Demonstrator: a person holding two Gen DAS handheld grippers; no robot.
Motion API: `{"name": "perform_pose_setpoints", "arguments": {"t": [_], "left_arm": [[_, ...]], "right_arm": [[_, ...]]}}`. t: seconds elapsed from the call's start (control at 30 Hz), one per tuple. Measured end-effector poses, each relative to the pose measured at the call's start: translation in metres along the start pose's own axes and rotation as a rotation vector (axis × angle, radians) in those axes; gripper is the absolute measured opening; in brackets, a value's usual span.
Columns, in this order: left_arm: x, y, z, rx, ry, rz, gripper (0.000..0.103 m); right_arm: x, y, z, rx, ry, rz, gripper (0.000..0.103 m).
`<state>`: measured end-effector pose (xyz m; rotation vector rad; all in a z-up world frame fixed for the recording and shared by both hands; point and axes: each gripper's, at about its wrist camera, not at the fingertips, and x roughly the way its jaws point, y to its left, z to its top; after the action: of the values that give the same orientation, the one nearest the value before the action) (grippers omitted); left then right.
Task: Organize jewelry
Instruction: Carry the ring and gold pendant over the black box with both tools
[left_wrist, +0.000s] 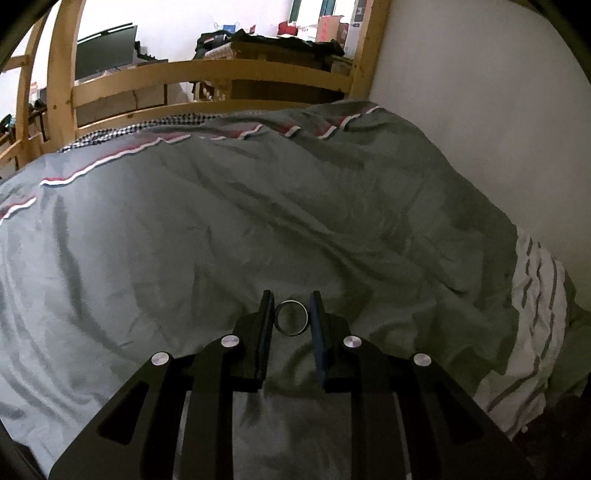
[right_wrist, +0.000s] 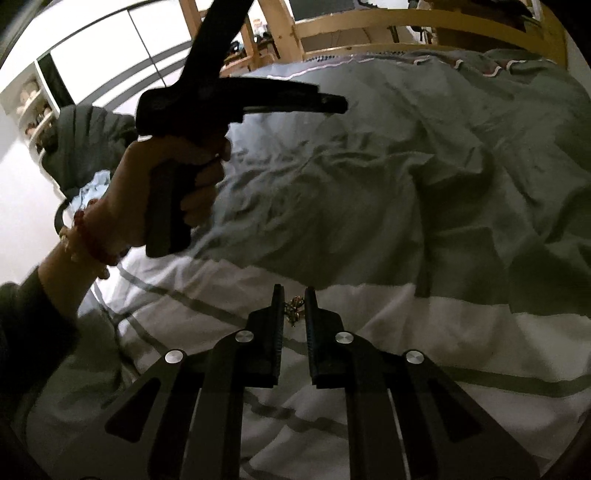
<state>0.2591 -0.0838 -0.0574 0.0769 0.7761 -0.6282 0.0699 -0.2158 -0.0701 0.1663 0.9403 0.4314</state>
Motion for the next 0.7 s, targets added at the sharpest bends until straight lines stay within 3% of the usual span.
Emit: {"name": "perform_pose_setpoints", "arguments": {"t": [0.47, 0.7], "left_arm": [[-0.089, -0.012, -0.009, 0.011, 0.006, 0.094, 0.018], [-0.139, -0.009, -0.035, -0.028, -0.001, 0.151, 0.018]], "right_arm": [[-0.019, 0.006, 0.012, 0.023, -0.045, 0.015, 0.012], [-0.038, 0.030, 0.020, -0.009, -0.076, 0.018, 0.012]]}}
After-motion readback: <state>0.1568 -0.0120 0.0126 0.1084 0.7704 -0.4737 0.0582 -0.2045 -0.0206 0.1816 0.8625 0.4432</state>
